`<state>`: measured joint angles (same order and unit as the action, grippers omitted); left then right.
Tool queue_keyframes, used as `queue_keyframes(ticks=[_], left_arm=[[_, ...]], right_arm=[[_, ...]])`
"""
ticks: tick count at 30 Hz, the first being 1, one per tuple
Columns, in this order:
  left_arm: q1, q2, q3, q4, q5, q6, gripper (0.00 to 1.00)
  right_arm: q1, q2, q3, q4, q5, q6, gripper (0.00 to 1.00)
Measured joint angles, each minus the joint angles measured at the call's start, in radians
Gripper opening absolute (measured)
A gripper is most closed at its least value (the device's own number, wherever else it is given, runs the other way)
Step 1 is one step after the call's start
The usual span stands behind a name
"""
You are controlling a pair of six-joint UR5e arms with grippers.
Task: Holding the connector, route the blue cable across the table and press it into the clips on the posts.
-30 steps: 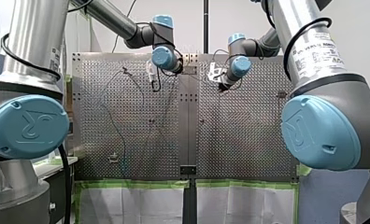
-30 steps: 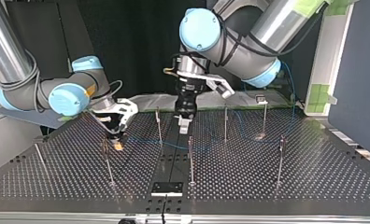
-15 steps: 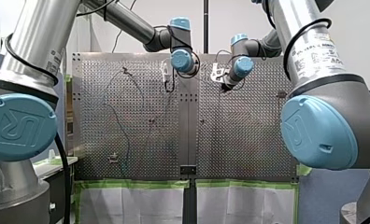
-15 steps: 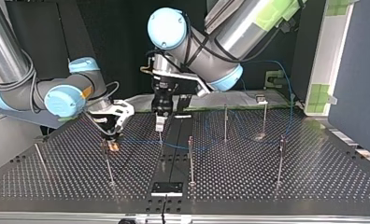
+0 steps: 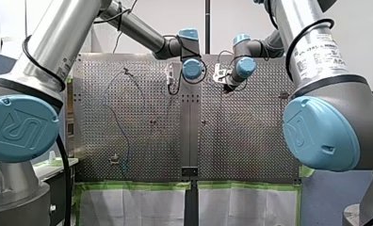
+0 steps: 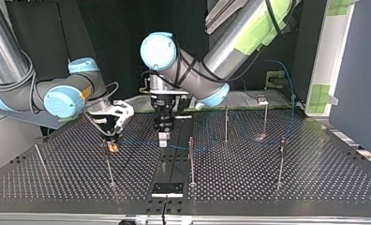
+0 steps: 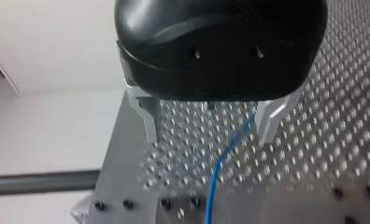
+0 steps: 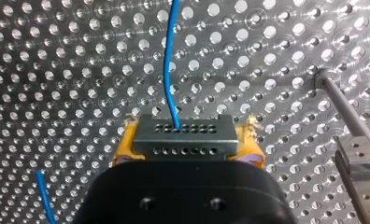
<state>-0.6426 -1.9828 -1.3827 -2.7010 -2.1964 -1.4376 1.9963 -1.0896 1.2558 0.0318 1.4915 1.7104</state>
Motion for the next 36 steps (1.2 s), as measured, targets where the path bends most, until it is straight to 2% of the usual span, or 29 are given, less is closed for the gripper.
queue_keyframes(ticks=[6,15,23,30,31,32,33,34,36], left_arm=[[0.023,-0.048,0.048,0.009,-0.042,0.034,1.0],[0.055,-0.105,0.106,0.006,-0.021,0.032,1.0],[0.066,-0.167,0.178,-0.031,-0.015,-0.02,1.0],[0.065,-0.174,0.212,-0.035,-0.015,-0.068,1.0],[0.065,-0.174,0.213,-0.035,-0.016,-0.07,0.34],[0.064,-0.174,0.213,-0.036,-0.016,-0.073,0.2],[0.063,-0.174,0.213,-0.037,-0.018,-0.075,0.2],[0.061,-0.174,0.213,-0.038,-0.019,-0.078,0.0],[0.057,-0.174,0.213,-0.045,-0.021,-0.085,0.0]], right_arm=[[-0.001,0.001,0.0,-0.001,0.001,0.0,0.0],[-0.003,0.001,0.0,-0.001,0.001,0.0,0.0],[-0.003,0.002,0.0,-0.001,0.001,-0.001,0.0],[-0.004,0.002,0.0,-0.001,0.001,-0.001,0.0],[-0.004,0.002,0.0,-0.001,0.001,-0.001,0.0],[-0.004,0.002,0.0,-0.001,0.001,-0.001,0.0],[-0.004,0.002,0.0,-0.001,0.001,-0.001,0.0],[-0.005,0.003,0.0,-0.001,0.001,-0.002,0.0],[-0.006,0.003,0.0,-0.001,0.001,-0.002,0.0]])
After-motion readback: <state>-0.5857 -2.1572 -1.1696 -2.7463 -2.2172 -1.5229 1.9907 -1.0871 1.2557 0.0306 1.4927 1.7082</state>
